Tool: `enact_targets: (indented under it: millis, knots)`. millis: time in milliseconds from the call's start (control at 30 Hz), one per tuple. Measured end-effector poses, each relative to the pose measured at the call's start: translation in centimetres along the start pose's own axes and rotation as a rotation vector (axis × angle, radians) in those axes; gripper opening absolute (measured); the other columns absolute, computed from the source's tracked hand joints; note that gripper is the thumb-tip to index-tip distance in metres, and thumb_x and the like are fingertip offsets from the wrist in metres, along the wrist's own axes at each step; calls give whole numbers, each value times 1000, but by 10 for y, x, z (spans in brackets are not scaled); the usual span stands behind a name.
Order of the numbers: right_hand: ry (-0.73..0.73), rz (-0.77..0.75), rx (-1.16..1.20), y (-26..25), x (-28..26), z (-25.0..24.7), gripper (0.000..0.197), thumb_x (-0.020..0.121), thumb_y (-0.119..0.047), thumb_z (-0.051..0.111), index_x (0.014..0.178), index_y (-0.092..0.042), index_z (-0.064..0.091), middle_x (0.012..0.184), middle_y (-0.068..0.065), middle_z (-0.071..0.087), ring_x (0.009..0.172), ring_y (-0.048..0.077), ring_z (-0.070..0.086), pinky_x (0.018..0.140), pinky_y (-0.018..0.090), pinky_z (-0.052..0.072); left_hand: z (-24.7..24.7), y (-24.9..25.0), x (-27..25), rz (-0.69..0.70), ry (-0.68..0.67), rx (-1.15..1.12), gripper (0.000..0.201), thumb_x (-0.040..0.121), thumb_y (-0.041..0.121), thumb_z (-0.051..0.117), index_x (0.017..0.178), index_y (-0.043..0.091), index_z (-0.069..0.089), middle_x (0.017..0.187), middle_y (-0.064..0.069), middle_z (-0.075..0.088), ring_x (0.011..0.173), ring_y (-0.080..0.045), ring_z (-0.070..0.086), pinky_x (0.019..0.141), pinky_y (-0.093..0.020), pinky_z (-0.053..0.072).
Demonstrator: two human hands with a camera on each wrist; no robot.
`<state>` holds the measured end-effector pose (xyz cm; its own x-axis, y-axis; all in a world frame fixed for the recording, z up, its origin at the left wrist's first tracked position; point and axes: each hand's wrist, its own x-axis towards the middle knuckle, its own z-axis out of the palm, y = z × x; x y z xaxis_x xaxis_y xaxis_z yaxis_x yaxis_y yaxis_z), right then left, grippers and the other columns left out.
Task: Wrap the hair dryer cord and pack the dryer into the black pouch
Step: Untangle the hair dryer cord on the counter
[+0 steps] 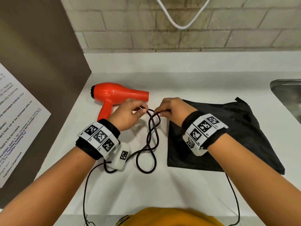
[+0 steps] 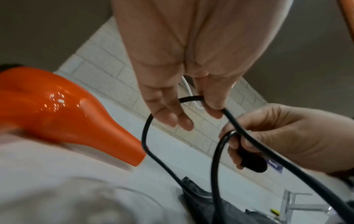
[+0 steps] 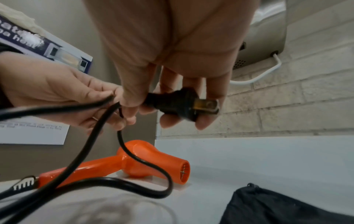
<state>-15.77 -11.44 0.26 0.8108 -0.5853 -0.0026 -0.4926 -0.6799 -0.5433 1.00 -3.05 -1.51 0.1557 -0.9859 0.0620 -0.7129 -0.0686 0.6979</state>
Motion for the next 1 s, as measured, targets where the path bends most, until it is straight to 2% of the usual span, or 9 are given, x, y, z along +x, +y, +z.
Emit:
enact_targets:
  millis: [100,200,367,467,533,667,800,900,1000]
  knots:
    - [60,41,104,1,0,0,20,84,-9,61,103,-9,65,91,2,59,84,14,52,71,13,34,5,11,3,80,-98,-252,11,89,11,53,96,11,62,85,10,52,74,5,52,73,-11,41]
    - [125,36,196,0,0,4,12,80,-10,65,91,-7,63,80,-4,58,78,15,55,62,5,37,12,21,5,102,-170,-344,14,91,11,50,86,22,56,80,8,56,72,8,53,75,-11,42]
    - [194,69,229,3,-4,8,13,80,-13,66,90,-7,62,85,0,57,74,18,56,63,16,41,13,25,7,-27,-200,-497,24,90,-1,48,84,20,56,75,-3,53,52,2,55,64,-19,50]
    - [259,80,173,5,-10,9,15,84,-20,62,94,-9,66,91,0,51,79,14,49,74,21,35,11,21,7,-36,-134,-395,26,91,-2,46,92,16,64,71,-11,51,50,0,45,54,-15,44]
    - [305,91,208,-1,-14,9,20,86,-27,58,99,-12,64,92,1,51,74,12,47,72,19,35,11,20,8,-42,-102,-381,27,92,-2,44,103,11,65,65,-8,48,50,-1,41,53,-16,40]
    - [116,167,274,-9,-17,11,34,85,-23,60,116,-12,49,79,10,65,62,10,53,63,16,41,10,24,8,-40,-84,-470,32,93,-5,39,113,12,58,59,-2,40,46,1,40,50,-13,37]
    - [98,199,253,-4,-15,12,35,85,-20,60,118,-12,49,90,12,69,59,0,48,56,2,36,10,28,9,-32,-85,-520,36,92,-9,37,117,11,54,66,-2,45,46,1,41,48,-12,34]
    - [81,221,253,-3,-14,15,38,86,-21,60,119,-11,46,89,5,68,59,-3,47,56,4,35,10,30,8,-42,-83,-568,40,92,-11,36,123,10,49,82,1,51,47,2,42,48,-12,33]
    - [91,237,311,-2,-10,19,28,87,-12,56,112,-9,44,81,7,69,44,-2,52,48,8,40,9,30,7,-14,-92,-572,42,92,-10,36,122,16,47,87,0,53,48,2,44,50,-12,34]
